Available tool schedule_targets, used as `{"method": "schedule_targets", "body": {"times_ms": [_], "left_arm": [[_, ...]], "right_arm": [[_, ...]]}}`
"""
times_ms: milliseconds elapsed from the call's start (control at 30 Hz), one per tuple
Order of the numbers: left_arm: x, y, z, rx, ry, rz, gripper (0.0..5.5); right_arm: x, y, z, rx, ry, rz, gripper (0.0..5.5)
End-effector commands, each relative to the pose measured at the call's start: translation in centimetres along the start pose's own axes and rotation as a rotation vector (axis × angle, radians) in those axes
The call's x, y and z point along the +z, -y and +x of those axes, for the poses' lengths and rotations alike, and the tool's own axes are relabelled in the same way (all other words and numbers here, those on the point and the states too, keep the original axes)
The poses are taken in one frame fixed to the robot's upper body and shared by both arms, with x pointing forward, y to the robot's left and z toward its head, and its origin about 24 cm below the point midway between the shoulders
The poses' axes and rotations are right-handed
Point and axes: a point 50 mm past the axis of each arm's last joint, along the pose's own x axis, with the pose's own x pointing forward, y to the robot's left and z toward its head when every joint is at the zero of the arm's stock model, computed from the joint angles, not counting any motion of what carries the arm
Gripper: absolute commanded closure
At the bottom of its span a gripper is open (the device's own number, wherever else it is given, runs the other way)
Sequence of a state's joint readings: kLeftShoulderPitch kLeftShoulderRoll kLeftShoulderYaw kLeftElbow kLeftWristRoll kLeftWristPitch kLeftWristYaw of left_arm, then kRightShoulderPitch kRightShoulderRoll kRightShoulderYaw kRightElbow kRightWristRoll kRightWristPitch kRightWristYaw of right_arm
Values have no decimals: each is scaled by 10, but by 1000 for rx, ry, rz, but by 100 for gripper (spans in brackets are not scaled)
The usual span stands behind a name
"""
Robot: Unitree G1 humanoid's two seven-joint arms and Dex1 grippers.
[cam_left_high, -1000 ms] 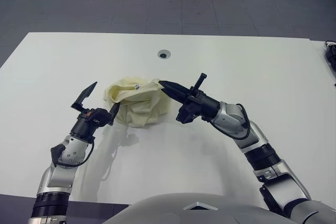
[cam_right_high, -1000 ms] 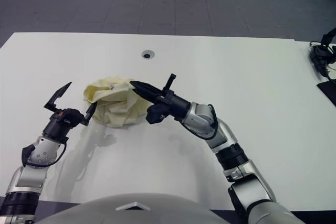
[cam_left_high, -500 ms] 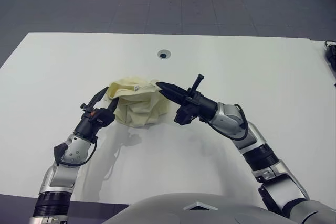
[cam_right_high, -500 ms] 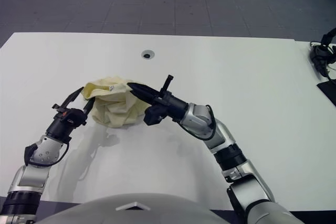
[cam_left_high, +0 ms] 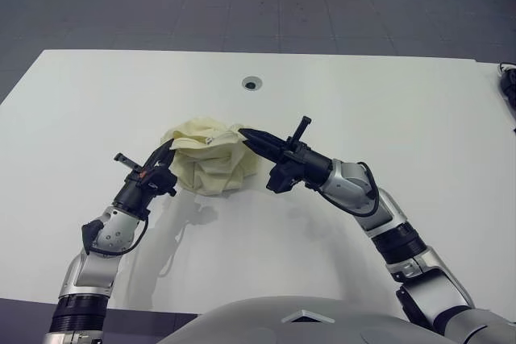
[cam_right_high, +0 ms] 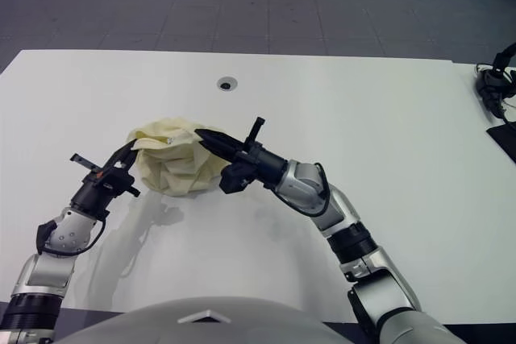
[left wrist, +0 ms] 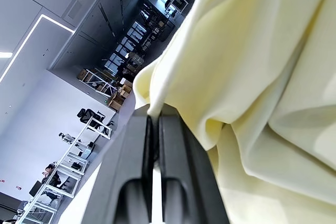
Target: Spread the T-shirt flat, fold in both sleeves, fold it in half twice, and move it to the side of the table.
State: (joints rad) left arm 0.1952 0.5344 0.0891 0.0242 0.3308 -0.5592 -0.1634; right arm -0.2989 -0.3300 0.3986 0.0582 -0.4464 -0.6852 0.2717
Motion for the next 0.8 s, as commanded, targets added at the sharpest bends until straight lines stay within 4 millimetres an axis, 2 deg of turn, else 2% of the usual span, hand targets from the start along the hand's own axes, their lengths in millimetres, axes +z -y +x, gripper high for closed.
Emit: {"method": "schedule_targets", "body": {"times_ms": [33, 200, 267, 400, 500, 633, 700, 800], "left_arm": [[16, -24, 11, -22, 89, 57, 547], [68, -110, 66, 16, 239, 308, 547], [84, -136, 94, -3, 233, 428, 547], [102, -179, 156, 51, 161, 585, 547], [126, -196, 184, 118, 164, 646, 547], [155, -215, 203, 228, 179, 768, 547], [163, -223, 208, 279, 162, 898, 547], [165, -222, 211, 284, 169, 1030, 547]], "right_arm": [[-16, 13, -10, -34, -74, 5, 550], [-49, 78, -29, -173, -205, -100, 550], [-59, 112, -33, -229, -244, -168, 550], [-73, 188, -34, -345, -332, -324, 550], [-69, 232, -35, -429, -373, -426, 550], [-51, 272, -38, -508, -354, -561, 550], [-44, 282, -39, -514, -343, -610, 550], [-40, 285, -41, -499, -328, -651, 550]]}}
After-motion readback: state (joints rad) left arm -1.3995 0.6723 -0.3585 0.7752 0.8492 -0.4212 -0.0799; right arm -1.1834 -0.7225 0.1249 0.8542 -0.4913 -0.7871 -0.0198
